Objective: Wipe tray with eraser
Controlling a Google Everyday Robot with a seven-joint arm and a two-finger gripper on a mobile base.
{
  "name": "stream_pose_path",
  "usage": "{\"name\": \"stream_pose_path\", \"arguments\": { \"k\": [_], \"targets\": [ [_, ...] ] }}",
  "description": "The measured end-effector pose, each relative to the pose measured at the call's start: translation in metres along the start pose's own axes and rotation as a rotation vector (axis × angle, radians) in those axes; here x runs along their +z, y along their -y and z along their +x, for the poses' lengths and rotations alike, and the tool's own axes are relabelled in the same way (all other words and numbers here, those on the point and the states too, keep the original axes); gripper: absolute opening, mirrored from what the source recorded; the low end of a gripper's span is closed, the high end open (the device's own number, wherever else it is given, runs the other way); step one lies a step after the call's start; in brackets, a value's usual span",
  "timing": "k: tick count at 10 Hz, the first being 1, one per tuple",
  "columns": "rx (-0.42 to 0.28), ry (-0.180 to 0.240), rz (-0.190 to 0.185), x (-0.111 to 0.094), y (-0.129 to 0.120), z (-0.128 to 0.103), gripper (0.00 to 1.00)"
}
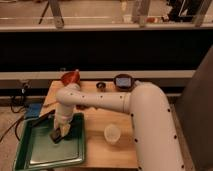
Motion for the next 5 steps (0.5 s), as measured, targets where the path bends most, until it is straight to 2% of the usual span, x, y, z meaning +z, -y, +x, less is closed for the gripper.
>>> {"name": "stream_pose_path", "arguments": {
  "k": [3, 5],
  "targets": [
    [0.020, -0.004, 0.005, 0.000, -0.025, 0.000, 0.00],
    [0.010, -0.008, -0.003, 0.005, -0.045, -0.014, 0.00]
  ]
}}
